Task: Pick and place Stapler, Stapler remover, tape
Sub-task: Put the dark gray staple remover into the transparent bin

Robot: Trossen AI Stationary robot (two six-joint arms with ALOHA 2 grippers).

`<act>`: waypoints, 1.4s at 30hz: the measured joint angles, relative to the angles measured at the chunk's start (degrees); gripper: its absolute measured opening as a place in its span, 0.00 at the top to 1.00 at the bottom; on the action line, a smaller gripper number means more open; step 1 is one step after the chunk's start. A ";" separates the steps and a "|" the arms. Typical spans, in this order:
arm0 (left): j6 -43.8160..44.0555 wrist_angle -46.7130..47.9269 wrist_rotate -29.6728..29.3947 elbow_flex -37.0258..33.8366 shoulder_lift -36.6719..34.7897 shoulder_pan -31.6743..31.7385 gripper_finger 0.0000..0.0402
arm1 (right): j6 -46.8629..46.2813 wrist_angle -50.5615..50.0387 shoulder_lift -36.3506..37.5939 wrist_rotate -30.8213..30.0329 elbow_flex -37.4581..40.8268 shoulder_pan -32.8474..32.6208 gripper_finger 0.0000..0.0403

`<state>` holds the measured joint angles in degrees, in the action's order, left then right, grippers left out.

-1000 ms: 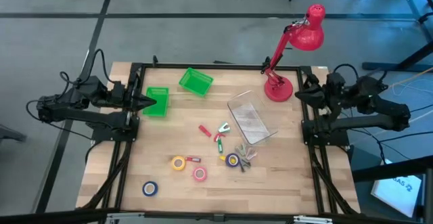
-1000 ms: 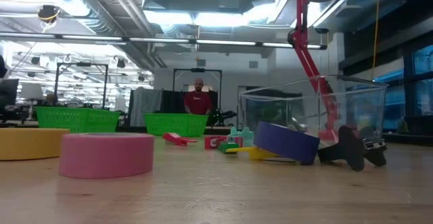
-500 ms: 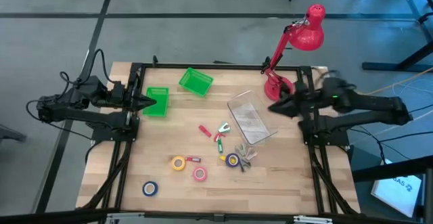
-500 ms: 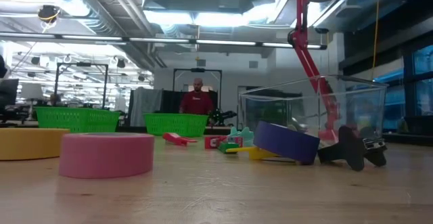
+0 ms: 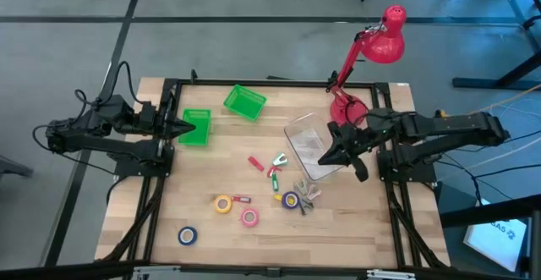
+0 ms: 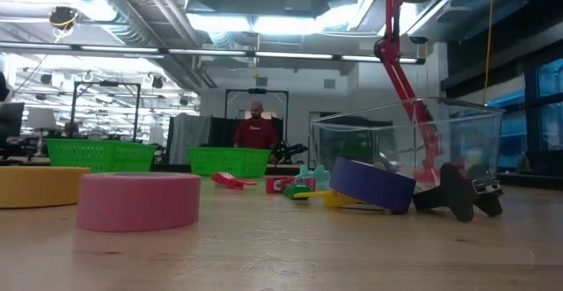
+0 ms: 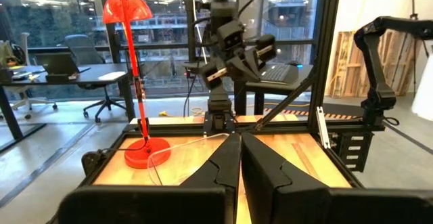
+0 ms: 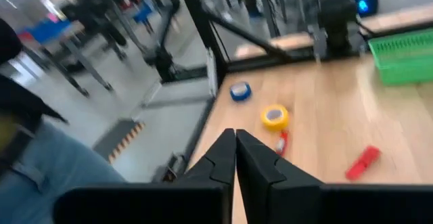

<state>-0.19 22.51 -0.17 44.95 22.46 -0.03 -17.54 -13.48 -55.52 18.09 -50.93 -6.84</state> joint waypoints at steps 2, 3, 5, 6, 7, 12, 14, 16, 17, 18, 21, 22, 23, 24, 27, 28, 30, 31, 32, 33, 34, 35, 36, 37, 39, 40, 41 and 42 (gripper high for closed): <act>0.00 0.01 0.01 -0.01 0.00 0.00 0.98 | -0.11 -5.41 -2.39 -2.43 -4.11 -1.94 0.99; 0.00 0.01 0.01 -0.01 0.00 0.00 0.98 | -0.46 -8.22 -3.59 -3.23 -6.18 -2.76 0.99; 0.01 0.00 0.00 0.00 0.00 0.00 0.99 | -1.57 -12.98 -6.26 -4.21 -10.45 -4.24 0.98; 0.00 -0.01 -0.02 -0.01 0.00 0.00 0.99 | -2.24 -15.22 -7.56 -4.80 -12.44 -4.97 0.98; 0.02 -0.01 0.01 -0.01 0.00 0.00 0.98 | -3.14 -17.39 -8.85 -5.38 -14.41 -5.67 0.97; 0.00 0.00 0.01 -0.01 0.00 0.01 0.97 | -9.33 -23.66 -15.18 -6.52 -22.92 -9.80 0.97; 0.02 -0.01 -0.01 0.01 0.00 0.00 0.98 | -11.23 -25.27 -17.61 -6.56 -25.59 -11.58 0.98; 0.00 0.00 -0.01 0.00 0.00 0.00 0.98 | -13.17 -26.54 -20.10 -6.65 -27.81 -13.32 0.99; 0.01 0.02 0.00 0.00 0.01 0.00 0.98 | -14.27 -27.12 -21.20 -6.86 -28.64 -14.12 0.99; 0.00 -0.01 0.00 0.01 0.00 0.00 0.98 | -15.54 -27.76 -22.25 -7.10 -29.34 -14.90 0.99; 0.00 -0.01 -0.01 0.01 0.00 0.02 0.98 | -19.33 -28.82 -25.04 -8.71 -30.62 -17.16 0.97; 0.01 0.00 0.00 0.00 0.00 0.00 0.98 | -20.45 -28.82 -25.81 -9.37 -30.69 -18.01 0.97; 0.02 0.02 0.00 -0.01 0.00 0.02 0.98 | -21.63 -28.91 -26.50 -10.14 -30.67 -18.81 0.97; 0.00 0.00 -0.02 -0.01 0.00 0.02 0.98 | -23.06 -28.90 -27.19 -10.83 -30.51 -19.61 0.97; 0.00 0.02 0.00 0.02 0.00 0.00 0.97 | -26.37 -29.93 -29.45 -12.33 -30.28 -21.88 0.98; 0.01 -0.01 0.00 -0.01 0.00 0.00 0.97 | -27.43 -30.60 -30.19 -12.85 -30.27 -22.56 0.99; 0.00 -0.01 0.00 -0.01 0.00 0.00 0.97 | -29.83 -32.22 -31.63 -13.66 -30.24 -23.74 0.99; 0.00 0.02 -0.02 -0.01 0.02 0.00 0.98 | -30.77 -32.88 -32.25 -13.88 -30.24 -24.19 0.99; 0.00 0.02 -0.01 0.01 0.00 0.02 0.98 | -31.76 -33.68 -32.95 -13.94 -30.24 -24.59 0.99; 0.00 0.01 0.00 0.01 0.00 0.00 0.98 | -32.40 -34.45 -33.58 -14.01 -30.24 -24.94 0.99; 0.01 -0.01 0.00 -0.01 0.00 0.01 0.98 | -32.72 -35.14 -34.24 -14.01 -30.23 -25.19 0.98; 0.00 0.01 0.00 0.00 0.02 0.01 0.98 | -32.83 -35.73 -34.83 -14.02 -30.20 -25.39 0.97; 0.01 0.00 -0.02 0.02 0.01 0.00 0.98 | -32.67 -36.16 -35.46 -14.02 -30.19 -25.52 0.97; 0.02 -0.01 0.01 -0.01 0.00 0.00 0.98 | -31.57 -36.23 -35.98 -14.02 -30.19 -25.60 0.96; 0.00 0.02 -0.02 -0.01 0.02 0.01 0.98 | -27.81 -36.18 -36.96 -13.71 -30.19 -25.65 0.95; 0.00 0.01 0.01 -0.01 0.00 0.00 0.98 | -25.86 -36.17 -37.44 -13.11 -30.19 -25.65 0.94; 0.00 0.00 0.00 -0.01 0.00 0.00 0.98 | -23.82 -36.17 -37.94 -12.68 -30.19 -25.65 0.94; 0.00 0.02 -0.02 -0.01 0.02 0.00 0.97 | -22.23 -36.17 -38.42 -12.53 -30.19 -25.65 0.94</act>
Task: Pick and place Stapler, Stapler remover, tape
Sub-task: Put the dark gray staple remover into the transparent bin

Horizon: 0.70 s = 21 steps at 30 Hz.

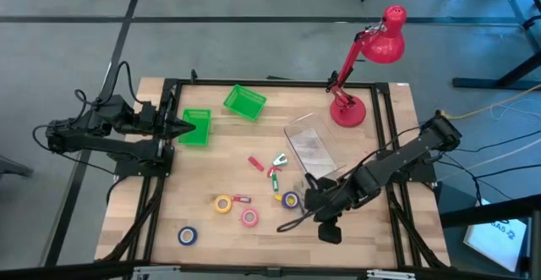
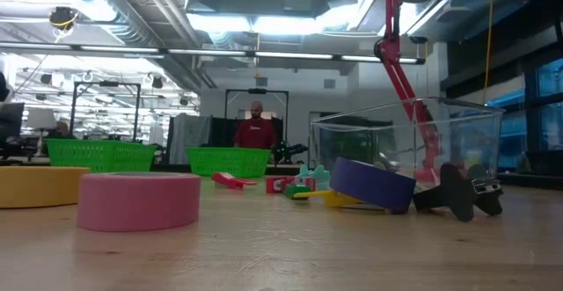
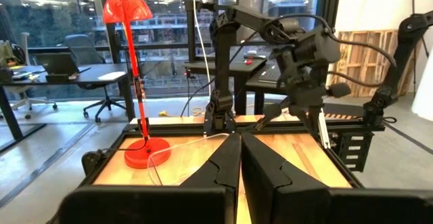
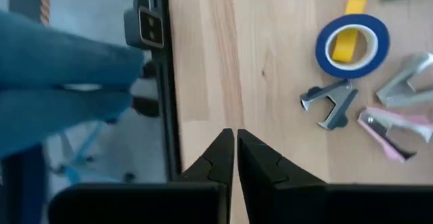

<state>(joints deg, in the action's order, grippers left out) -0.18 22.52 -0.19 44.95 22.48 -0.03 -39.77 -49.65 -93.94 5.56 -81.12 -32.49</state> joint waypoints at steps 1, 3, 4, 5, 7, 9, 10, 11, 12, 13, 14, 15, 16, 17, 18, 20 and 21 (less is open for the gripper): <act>0.00 -0.02 0.02 0.00 0.00 0.02 0.97 | 1.53 0.00 -0.43 0.01 0.02 -0.02 0.94; 0.00 0.00 0.01 0.01 0.00 0.01 0.97 | 4.73 0.03 -1.35 -0.01 0.02 0.00 0.95; 0.00 0.00 0.01 0.00 0.00 0.01 0.98 | 6.23 0.00 -1.80 -0.01 0.02 0.00 0.95; 0.00 -0.01 0.01 0.01 -0.01 0.00 0.98 | 7.54 -0.09 -2.35 -0.02 0.02 0.04 0.96; 0.00 0.00 0.00 0.02 -0.02 0.02 0.98 | 9.17 -0.09 -3.46 -0.04 0.02 0.34 0.97; 0.00 0.00 0.00 0.02 0.00 0.02 0.98 | 10.08 -0.11 -4.76 -0.12 0.02 0.56 0.97; 0.00 0.00 0.00 0.00 -0.02 0.02 0.98 | 10.30 -0.13 -5.49 -0.55 0.02 0.57 0.97; 0.02 -0.02 0.02 0.02 0.00 0.00 0.98 | 10.59 -0.13 -6.18 -1.19 0.02 0.60 0.96; 0.01 -0.01 0.01 0.01 0.00 0.00 0.98 | 11.21 -0.21 -6.83 -1.70 0.02 0.61 0.96; 0.00 -0.01 0.02 0.00 0.00 0.00 0.98 | 12.07 -0.31 -7.50 -1.94 0.02 0.61 0.94; 0.00 -0.02 0.01 0.00 -0.01 0.01 0.98 | 13.12 -0.28 -8.19 -1.96 0.02 0.61 0.93; 0.00 0.00 0.00 0.00 0.00 0.02 0.98 | 14.08 -0.12 -8.73 -1.94 0.04 0.63 0.91; 0.00 0.00 0.00 0.00 0.00 0.02 0.98 | 15.03 0.06 -8.98 -1.94 0.11 0.73 0.89; 0.00 0.00 0.02 0.00 -0.02 0.00 0.97 | 16.16 0.28 -9.01 -1.92 0.11 0.84 0.86; 0.00 0.00 0.02 0.00 -0.02 0.00 0.97 | 17.02 0.70 -8.87 -1.92 0.11 1.06 0.84; 0.00 0.00 0.00 0.00 0.00 0.00 0.97 | 17.69 0.73 -8.47 -2.98 0.07 1.27 0.79; 0.00 -0.01 0.01 0.00 -0.02 0.02 0.98 | 16.96 0.32 -8.43 -4.87 0.04 1.45 0.76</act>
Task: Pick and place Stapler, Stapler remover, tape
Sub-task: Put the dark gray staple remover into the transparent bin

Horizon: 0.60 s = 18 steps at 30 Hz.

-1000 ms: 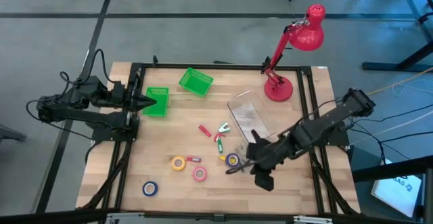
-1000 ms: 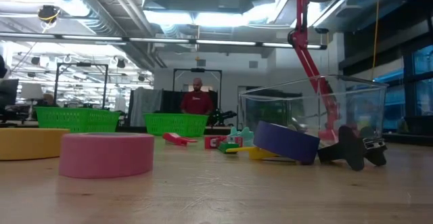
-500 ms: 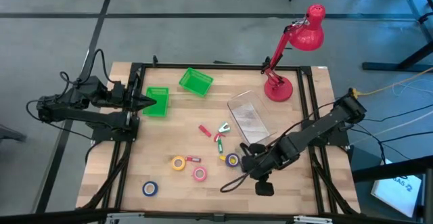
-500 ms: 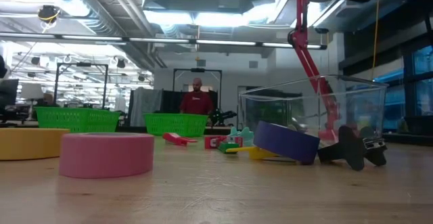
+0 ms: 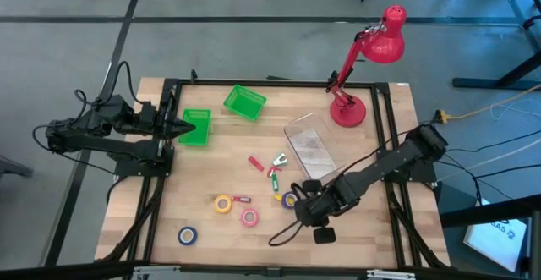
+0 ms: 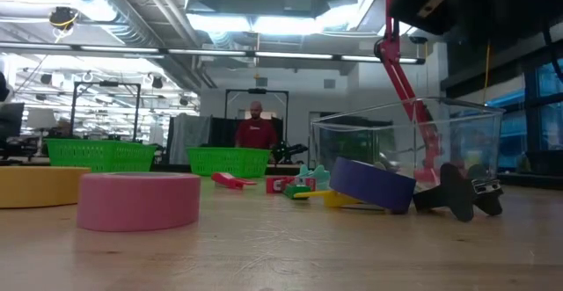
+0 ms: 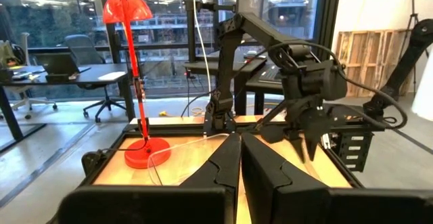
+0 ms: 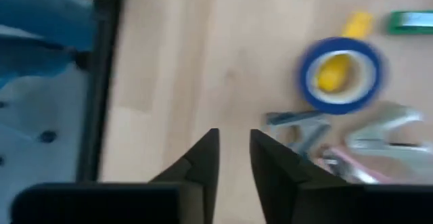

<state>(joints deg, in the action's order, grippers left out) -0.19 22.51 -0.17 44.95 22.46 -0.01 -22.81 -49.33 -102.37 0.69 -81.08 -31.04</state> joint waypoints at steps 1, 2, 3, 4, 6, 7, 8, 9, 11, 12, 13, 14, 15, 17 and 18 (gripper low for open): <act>0.00 0.00 0.00 0.01 0.00 -0.02 0.98 | -1.22 -0.71 -0.02 -1.86 0.00 0.13 0.73; 0.01 0.01 0.00 0.00 0.02 -0.02 0.98 | -2.32 -1.72 -0.02 -3.10 0.00 0.30 0.71; 0.00 0.01 -0.01 0.00 0.02 -0.02 0.98 | -2.79 -2.58 -0.08 -3.85 0.00 0.51 0.68; 0.00 -0.01 -0.01 0.01 0.00 -0.01 0.98 | -3.31 -3.02 -0.17 -4.18 0.00 0.70 0.65; 0.02 0.01 -0.01 0.00 0.02 -0.02 0.98 | -3.86 -3.30 -0.28 -4.19 0.00 0.98 0.60; 0.01 0.00 0.01 0.00 0.01 -0.01 0.98 | -4.28 -3.09 -0.26 -4.27 0.00 1.02 0.57; 0.00 -0.01 0.01 0.00 0.00 -0.01 0.98 | -5.09 -2.66 -0.26 -4.48 0.00 1.02 0.54; 0.00 0.01 0.00 0.00 0.02 -0.02 0.98 | -5.87 -2.41 -0.26 -4.75 0.00 1.00 0.51; 0.02 0.01 0.01 0.02 0.00 0.00 0.97 | -6.84 -3.15 -0.26 -5.40 0.00 0.98 0.46; 0.01 -0.01 0.00 0.00 0.01 -0.01 0.97 | -6.32 -3.43 -0.26 -5.59 0.02 0.96 0.43; 0.01 0.01 0.01 0.00 0.02 -0.02 0.97 | -4.59 -3.29 -0.26 -5.66 0.28 0.92 0.41; 0.00 0.01 0.01 0.00 0.02 -0.02 0.97 | -2.54 -2.96 -0.26 -5.73 0.92 0.70 0.40; 0.00 -0.01 0.01 0.00 0.00 -0.02 0.98 | -0.48 -2.92 -0.26 -6.23 1.72 0.39 0.38; 0.00 0.01 0.01 0.00 0.02 -0.01 0.98 | 2.39 -2.53 -0.27 -7.50 3.54 -0.37 0.38; 0.01 0.00 0.01 0.00 0.01 -0.01 0.98 | 3.28 -1.77 -0.26 -7.80 4.50 -0.62 0.37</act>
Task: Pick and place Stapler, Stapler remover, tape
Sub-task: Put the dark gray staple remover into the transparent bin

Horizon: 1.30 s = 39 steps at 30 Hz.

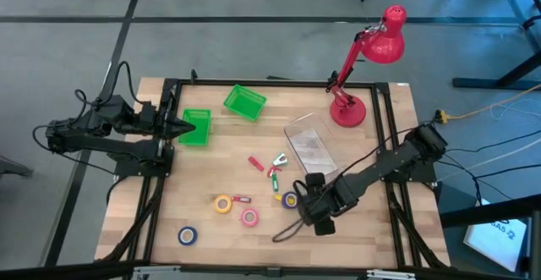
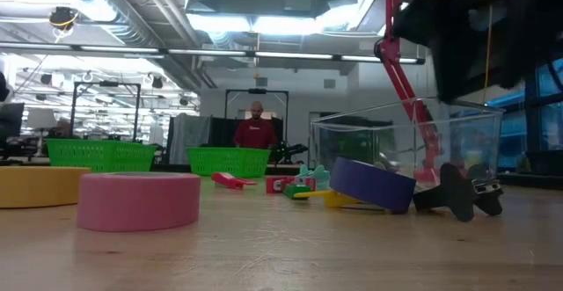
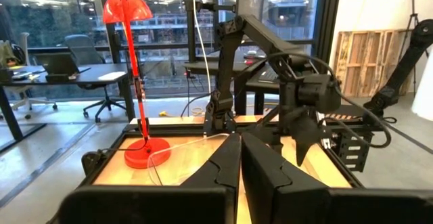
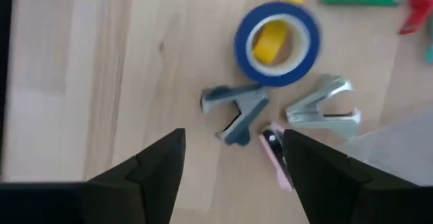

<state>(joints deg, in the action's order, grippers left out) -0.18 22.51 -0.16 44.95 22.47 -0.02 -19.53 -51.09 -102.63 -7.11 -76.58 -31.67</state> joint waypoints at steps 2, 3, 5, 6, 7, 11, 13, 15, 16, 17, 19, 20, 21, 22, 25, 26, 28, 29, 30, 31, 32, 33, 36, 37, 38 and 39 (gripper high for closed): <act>0.00 0.01 0.00 0.01 0.01 0.01 0.98 | 0.43 2.46 0.00 -0.15 2.33 -0.19 0.38; 0.00 0.01 0.00 0.00 0.01 0.00 0.98 | 0.49 3.61 -0.02 -0.21 3.43 -0.17 0.38; -0.01 0.01 0.00 0.00 -0.01 0.01 0.98 | 0.60 5.96 -0.02 -0.45 5.22 -0.06 0.39; -0.01 0.01 0.00 0.00 0.01 0.00 0.98 | 0.75 7.40 -0.02 -0.58 6.10 0.04 0.40; -0.01 0.00 -0.01 0.00 0.00 0.00 0.98 | 0.99 8.41 -0.02 -0.57 6.91 0.20 0.40; 0.00 0.00 0.00 0.00 0.01 0.00 0.97 | 2.37 10.87 -0.02 -0.37 9.01 0.72 0.42; -0.01 0.01 0.00 0.00 0.01 -0.01 0.98 | 3.29 11.53 -0.02 -0.11 10.16 1.07 0.42; -0.01 -0.01 0.00 0.00 0.01 -0.01 0.98 | 3.48 13.13 -0.02 0.55 11.24 1.20 0.42; -0.01 0.01 -0.02 0.00 0.01 -0.01 0.98 | 3.48 13.77 -0.02 0.53 11.66 1.27 0.42; -0.01 0.01 -0.02 0.00 0.01 -0.01 0.98 | 3.50 14.40 0.04 0.36 12.14 1.35 0.42; -0.01 0.00 0.00 0.00 0.01 -0.01 0.98 | 3.48 15.56 0.19 -0.12 12.84 1.53 0.42; 0.00 0.01 0.00 0.00 0.01 0.00 0.98 | 3.46 15.88 0.22 -0.42 13.06 1.76 0.42; -0.01 0.00 -0.01 0.00 0.01 0.00 0.98 | 3.39 16.07 0.20 -0.62 13.17 1.96 0.42; 0.01 0.00 0.00 0.00 0.01 -0.01 0.98 | 3.34 16.07 0.18 -0.89 13.23 2.20 0.42; 0.00 0.00 -0.01 0.00 0.00 -0.01 0.97 | 3.48 16.34 0.06 -1.16 13.42 2.66 0.43; -0.01 0.01 0.00 0.00 0.01 -0.01 0.97 | 3.50 16.67 0.04 -1.03 13.42 2.74 0.43; -0.01 0.01 0.00 0.00 0.01 -0.01 0.98 | 3.98 16.85 0.04 -1.01 13.42 2.72 0.43; -0.01 0.01 -0.01 0.00 0.00 0.00 0.98 | 4.83 16.85 0.04 -0.88 13.42 2.70 0.44; -0.01 0.01 -0.01 0.00 0.01 0.01 0.98 | 5.40 16.88 0.04 -0.84 13.42 2.69 0.44; -0.01 0.00 -0.02 0.00 0.00 0.00 0.98 | 6.02 16.94 0.04 -0.81 13.42 2.71 0.44; -0.01 0.01 -0.02 0.00 0.00 0.00 0.98 | 6.36 17.00 0.04 -0.83 13.42 2.70 0.44; -0.01 0.01 -0.02 0.00 0.01 0.01 0.98 | 6.33 17.08 0.02 -0.83 13.42 2.72 0.44; -0.01 0.01 0.00 0.00 0.01 -0.01 0.98 | 5.25 17.36 -0.38 -1.01 13.37 2.69 0.44; -0.01 0.01 -0.02 0.00 0.01 0.00 0.98 | 4.99 17.70 -0.82 -1.39 13.30 2.74 0.44; -0.01 0.01 -0.01 0.00 0.01 0.01 0.98 | 4.69 17.73 -1.12 -1.47 13.29 2.74 0.44; -0.01 0.01 -0.02 0.00 -0.01 0.00 0.97 | 3.97 17.83 -1.65 -1.25 13.29 2.74 0.44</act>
<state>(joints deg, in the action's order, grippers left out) -0.19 22.52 -0.19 44.95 22.46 -0.02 -15.56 -33.26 -104.28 -8.36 -63.29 -28.93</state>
